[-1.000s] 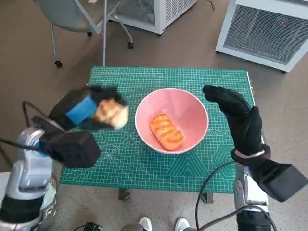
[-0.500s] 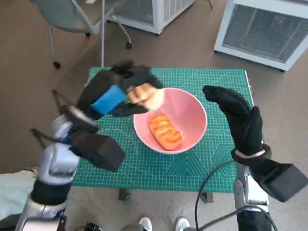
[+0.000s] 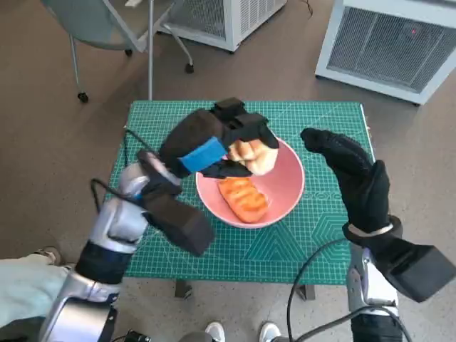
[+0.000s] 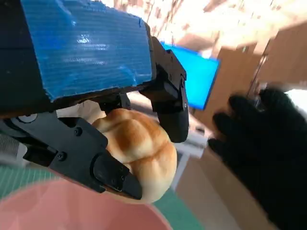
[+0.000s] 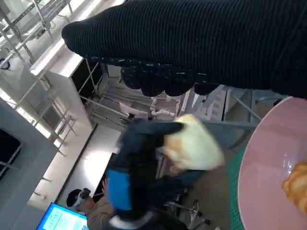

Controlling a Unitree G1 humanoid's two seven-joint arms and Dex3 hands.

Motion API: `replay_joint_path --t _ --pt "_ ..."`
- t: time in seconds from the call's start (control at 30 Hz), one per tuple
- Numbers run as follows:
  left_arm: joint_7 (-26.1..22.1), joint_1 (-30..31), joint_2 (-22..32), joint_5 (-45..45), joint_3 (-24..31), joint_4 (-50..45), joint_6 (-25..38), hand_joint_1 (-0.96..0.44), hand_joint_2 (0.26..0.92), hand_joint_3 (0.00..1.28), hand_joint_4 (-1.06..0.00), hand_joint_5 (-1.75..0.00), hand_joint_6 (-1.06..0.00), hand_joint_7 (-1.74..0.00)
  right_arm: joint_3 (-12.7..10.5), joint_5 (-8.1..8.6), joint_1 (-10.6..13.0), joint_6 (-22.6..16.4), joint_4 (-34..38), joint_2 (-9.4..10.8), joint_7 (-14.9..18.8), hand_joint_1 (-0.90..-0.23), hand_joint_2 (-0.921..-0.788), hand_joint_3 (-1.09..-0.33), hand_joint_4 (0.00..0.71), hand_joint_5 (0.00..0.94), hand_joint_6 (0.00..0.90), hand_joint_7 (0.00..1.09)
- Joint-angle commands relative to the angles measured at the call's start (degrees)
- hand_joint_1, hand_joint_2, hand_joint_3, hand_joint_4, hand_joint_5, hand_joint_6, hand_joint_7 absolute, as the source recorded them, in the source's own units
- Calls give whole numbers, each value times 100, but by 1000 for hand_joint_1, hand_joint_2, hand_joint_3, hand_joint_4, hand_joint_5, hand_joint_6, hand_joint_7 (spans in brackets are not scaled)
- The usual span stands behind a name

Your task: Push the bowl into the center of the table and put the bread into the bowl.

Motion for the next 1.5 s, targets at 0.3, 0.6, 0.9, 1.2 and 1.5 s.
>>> replay_joint_path --t 0.3,0.6,0.9,1.2,1.5 --pt "-283 -110 -186 -189 -79 530 -6 -181 899 213 -503 -718 -423 -1250 -15 -55 200 79 -102 27 -106 -683 -921 -792 119 5 -1 389" --pt "-715 49 -41 -312 -33 339 186 -377 894 17 -158 -30 -284 -129 -26 -4 204 173 -182 15 -133 -682 -921 -794 118 4 -1 387" --pt "-933 157 5 -836 196 382 -107 -542 914 10 -27 -1 -191 -22 -26 -25 198 240 -289 15 -178 -682 -921 -794 118 3 -1 386" --pt "-1335 210 -3 -1610 471 510 -376 -567 921 49 0 1 -128 -1 -57 -15 183 318 -414 -44 -191 -680 -921 -795 118 3 -1 384" --pt "-1529 266 -134 -2291 799 622 -691 -576 921 142 1 1 -133 -9 -127 -26 129 435 -575 -137 -238 -704 -921 -789 121 4 -1 387"
